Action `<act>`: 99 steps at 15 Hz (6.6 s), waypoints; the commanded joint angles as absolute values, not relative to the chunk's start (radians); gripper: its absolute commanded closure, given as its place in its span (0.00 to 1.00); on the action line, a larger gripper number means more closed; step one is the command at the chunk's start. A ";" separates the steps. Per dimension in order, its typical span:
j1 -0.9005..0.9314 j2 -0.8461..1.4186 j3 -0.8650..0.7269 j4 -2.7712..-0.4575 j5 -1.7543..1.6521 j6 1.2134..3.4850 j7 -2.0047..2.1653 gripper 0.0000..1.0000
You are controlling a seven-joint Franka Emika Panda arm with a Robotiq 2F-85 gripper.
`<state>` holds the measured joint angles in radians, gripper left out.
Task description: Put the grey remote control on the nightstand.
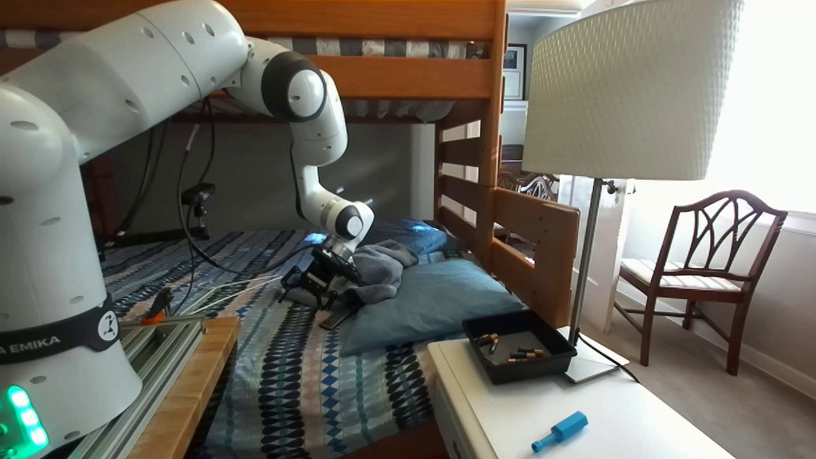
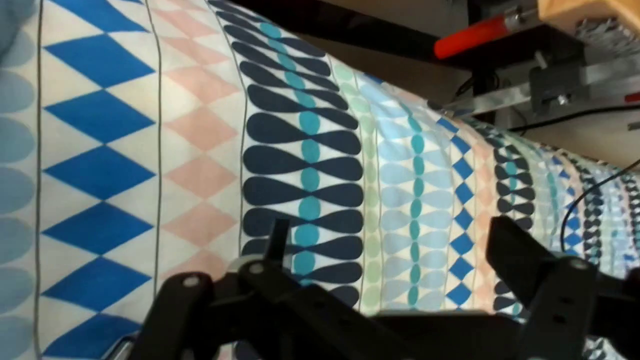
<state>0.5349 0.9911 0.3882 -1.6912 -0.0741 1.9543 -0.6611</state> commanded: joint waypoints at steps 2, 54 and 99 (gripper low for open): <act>0.537 1.018 0.408 -1.630 -0.051 2.046 -0.437 0.00; 0.890 1.093 0.049 -1.539 -0.176 2.481 0.177 0.00; 0.775 0.938 0.101 -1.758 0.020 2.645 0.465 0.00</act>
